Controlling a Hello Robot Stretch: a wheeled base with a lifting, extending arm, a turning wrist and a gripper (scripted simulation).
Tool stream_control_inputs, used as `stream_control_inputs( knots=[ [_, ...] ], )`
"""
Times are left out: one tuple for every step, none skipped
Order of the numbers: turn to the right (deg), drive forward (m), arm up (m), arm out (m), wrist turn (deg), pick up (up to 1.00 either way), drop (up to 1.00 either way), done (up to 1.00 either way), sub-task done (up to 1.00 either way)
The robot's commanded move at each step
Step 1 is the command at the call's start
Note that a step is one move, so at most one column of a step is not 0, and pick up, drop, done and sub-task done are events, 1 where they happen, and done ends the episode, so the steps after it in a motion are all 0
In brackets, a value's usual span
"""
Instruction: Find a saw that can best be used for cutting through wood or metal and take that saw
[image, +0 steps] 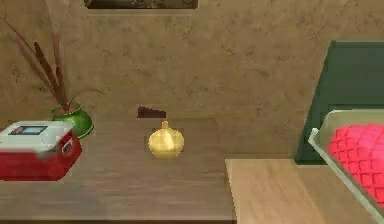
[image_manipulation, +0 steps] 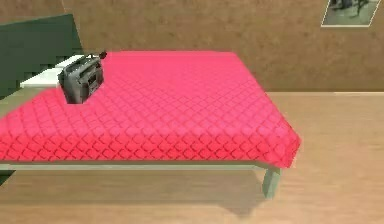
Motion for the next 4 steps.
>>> stream_control_inputs(
  knots=[
    [45.0, 0.0, 0.0, 0.0, 0.0, 0.0, 0.0, 0.0, 0.0],
    [45.0, 0.0, 0.0, 0.0, 0.0, 0.0, 0.0, 0.0, 0.0],
    [45.0, 0.0, 0.0, 0.0, 0.0, 0.0, 0.0, 0.0, 0.0],
    [9.0, 0.0, 0.0, 0.0, 0.0, 0.0, 0.0, 0.0, 0.0]
  ],
)
